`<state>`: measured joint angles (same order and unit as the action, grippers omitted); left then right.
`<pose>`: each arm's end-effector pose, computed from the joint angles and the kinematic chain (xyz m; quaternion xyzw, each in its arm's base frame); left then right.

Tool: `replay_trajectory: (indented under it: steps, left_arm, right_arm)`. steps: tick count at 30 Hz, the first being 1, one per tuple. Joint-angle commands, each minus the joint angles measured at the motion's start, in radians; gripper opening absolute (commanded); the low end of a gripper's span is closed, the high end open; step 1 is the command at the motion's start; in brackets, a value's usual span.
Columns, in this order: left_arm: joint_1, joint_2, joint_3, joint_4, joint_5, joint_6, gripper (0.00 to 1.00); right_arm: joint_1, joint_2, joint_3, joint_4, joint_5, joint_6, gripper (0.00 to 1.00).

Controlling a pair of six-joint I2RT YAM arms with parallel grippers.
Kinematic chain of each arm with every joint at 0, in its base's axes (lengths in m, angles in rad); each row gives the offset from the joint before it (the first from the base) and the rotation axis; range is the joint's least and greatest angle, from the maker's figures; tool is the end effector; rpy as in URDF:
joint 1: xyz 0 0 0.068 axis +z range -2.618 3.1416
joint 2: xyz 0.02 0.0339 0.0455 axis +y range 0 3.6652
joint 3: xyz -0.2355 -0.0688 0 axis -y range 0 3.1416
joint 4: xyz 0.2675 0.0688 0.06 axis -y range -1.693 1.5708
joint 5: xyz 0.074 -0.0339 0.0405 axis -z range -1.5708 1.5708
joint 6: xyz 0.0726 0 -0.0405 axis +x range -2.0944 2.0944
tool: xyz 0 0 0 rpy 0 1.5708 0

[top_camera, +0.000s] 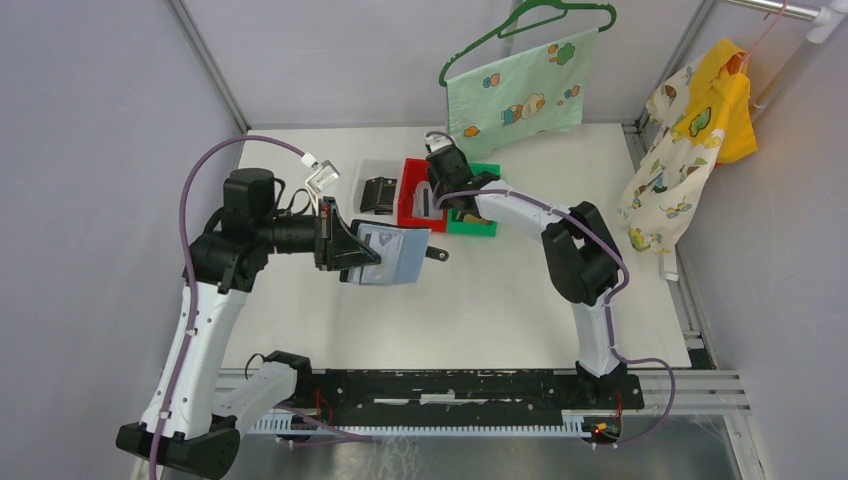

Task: Take the credit cards out of the card holder
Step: Remove the credit card from the card holder.

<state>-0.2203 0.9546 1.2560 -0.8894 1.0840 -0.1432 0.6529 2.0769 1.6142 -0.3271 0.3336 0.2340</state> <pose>0.1922 -0.1088 0.3825 0.2723 0.7454 -0.5204 0.3154 0.4122 0.2853 0.1525 -0.1278 0.9051 0.0224 0.4049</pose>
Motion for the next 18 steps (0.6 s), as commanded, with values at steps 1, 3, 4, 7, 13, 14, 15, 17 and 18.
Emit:
replay_trajectory:
  steps: [1,3,4,7,13,14,15,17,18]
  left_arm:
    - [0.002,-0.019,0.045,0.012,0.054,0.034,0.02]
    - [0.003,-0.02,0.044,0.012,0.055,0.035,0.02]
    - [0.002,-0.021,0.043,0.012,0.055,0.034,0.02]
    - [0.002,-0.024,0.042,0.01,0.055,0.036,0.02]
    - [0.003,-0.025,0.039,0.006,0.057,0.044,0.02]
    - [0.002,-0.025,0.037,0.006,0.057,0.044,0.02]
    - [0.002,-0.025,0.037,0.006,0.06,0.044,0.02]
    - [0.003,-0.025,0.036,0.003,0.064,0.048,0.02]
    - [0.002,-0.025,0.036,0.001,0.066,0.051,0.02]
  right_arm:
    - [0.0,-0.013,-0.057,0.038,-0.018,0.019,0.4]
    - [0.0,-0.026,-0.083,0.054,-0.024,0.019,0.36]
    - [0.001,-0.033,-0.097,0.059,-0.023,0.021,0.33]
    - [0.0,-0.062,-0.137,0.074,-0.025,0.024,0.29]
    - [0.001,-0.14,-0.257,0.114,-0.024,0.047,0.28]
    - [0.002,-0.153,-0.285,0.124,-0.025,0.054,0.28]
    - [0.001,-0.171,-0.309,0.138,-0.027,0.062,0.29]
    - [0.001,-0.204,-0.343,0.154,-0.034,0.068,0.39]
    - [0.001,-0.221,-0.346,0.15,-0.036,0.07,0.43]
